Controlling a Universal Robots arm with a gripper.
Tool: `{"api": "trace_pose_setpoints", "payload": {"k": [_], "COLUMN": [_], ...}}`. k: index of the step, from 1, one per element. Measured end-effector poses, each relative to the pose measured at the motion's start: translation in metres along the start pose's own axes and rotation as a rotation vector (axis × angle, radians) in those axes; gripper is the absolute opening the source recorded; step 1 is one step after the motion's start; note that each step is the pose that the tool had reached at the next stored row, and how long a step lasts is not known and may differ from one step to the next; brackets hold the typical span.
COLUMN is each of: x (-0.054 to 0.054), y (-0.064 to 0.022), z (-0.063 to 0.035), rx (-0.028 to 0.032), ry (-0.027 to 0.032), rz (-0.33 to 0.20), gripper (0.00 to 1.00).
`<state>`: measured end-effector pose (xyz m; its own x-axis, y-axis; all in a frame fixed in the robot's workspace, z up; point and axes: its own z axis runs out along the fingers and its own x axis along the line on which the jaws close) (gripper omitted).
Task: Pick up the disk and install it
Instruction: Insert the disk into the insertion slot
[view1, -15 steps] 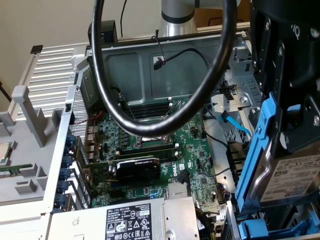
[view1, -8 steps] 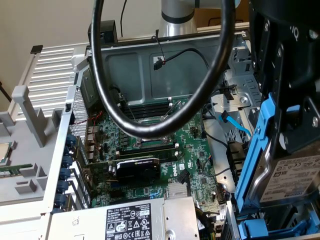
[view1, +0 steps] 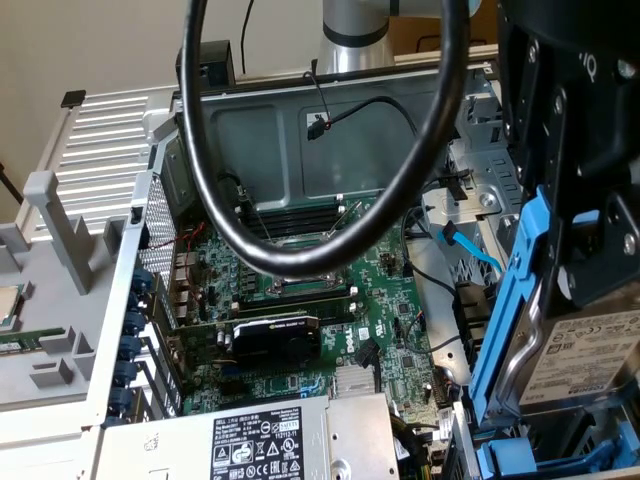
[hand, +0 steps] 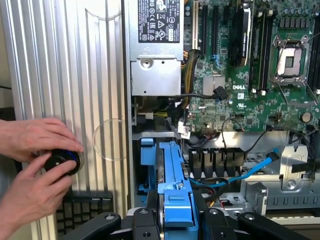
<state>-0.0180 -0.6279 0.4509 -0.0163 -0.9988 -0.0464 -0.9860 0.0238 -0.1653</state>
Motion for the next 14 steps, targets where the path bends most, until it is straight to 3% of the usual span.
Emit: {"api": "trace_pose_setpoints", "payload": {"k": [14], "x": [0.0002], "y": [0.0023], "z": [0.0011], "rx": [0.0007], "ry": [-0.0005], "rz": [0.0], "gripper": [0.37]}}
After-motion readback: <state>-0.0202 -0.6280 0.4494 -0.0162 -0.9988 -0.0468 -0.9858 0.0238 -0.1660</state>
